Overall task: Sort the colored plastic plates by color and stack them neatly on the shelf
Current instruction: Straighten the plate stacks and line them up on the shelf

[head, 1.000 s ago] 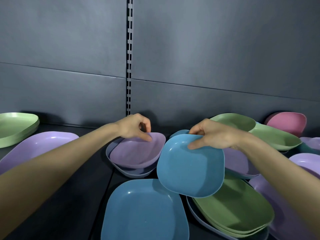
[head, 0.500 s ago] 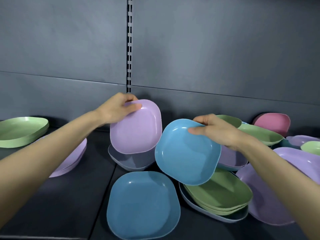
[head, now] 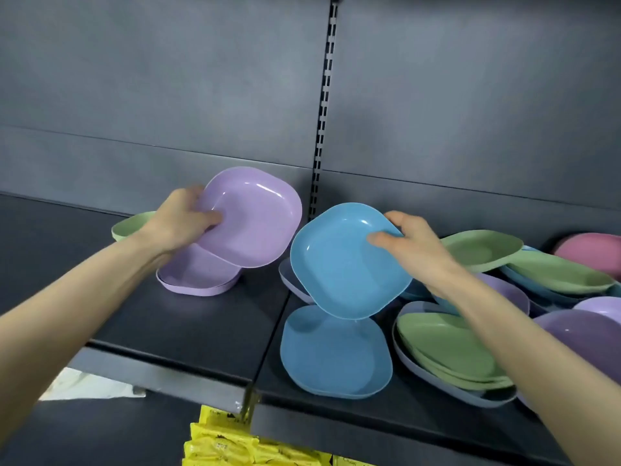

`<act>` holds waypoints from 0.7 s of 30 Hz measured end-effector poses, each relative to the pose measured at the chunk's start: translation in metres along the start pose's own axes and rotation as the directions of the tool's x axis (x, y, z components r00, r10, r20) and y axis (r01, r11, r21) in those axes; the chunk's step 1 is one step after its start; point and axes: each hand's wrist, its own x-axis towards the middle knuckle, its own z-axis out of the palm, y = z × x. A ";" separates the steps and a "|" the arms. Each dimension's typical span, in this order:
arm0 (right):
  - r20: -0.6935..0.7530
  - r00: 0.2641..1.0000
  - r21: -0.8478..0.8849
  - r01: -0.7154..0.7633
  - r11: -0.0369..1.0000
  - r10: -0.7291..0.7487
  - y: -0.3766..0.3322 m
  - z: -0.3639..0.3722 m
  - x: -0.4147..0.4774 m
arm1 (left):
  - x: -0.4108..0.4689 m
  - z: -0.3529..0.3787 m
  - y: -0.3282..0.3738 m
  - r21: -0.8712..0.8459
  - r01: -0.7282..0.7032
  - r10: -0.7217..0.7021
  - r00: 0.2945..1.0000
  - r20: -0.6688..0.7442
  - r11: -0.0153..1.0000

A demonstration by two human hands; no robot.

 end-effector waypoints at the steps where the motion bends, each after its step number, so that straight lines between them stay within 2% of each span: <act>1: -0.007 1.000 0.008 0.010 1.000 -0.010 -0.005 0.007 0.001 | -0.002 -0.009 -0.005 -0.015 0.017 -0.017 1.000 0.003 1.000; 6: -0.028 0.999 0.021 0.026 0.999 -0.026 -0.030 0.046 0.015 | 0.001 -0.041 -0.031 -0.067 0.069 -0.069 0.998 0.012 0.995; 13: -0.144 0.988 -0.008 -0.064 0.998 0.062 -0.046 0.114 0.035 | 0.028 -0.061 -0.083 -0.033 0.089 -0.087 0.995 0.052 0.995; 19: -0.279 0.951 -0.056 -0.155 0.986 0.134 -0.048 0.148 0.031 | 0.048 -0.056 -0.114 0.074 0.076 -0.084 0.990 0.111 0.994; 21: -0.301 0.941 -0.077 -0.187 0.979 0.156 -0.049 0.152 0.030 | 0.052 -0.052 -0.120 0.161 0.044 -0.064 0.990 0.123 0.986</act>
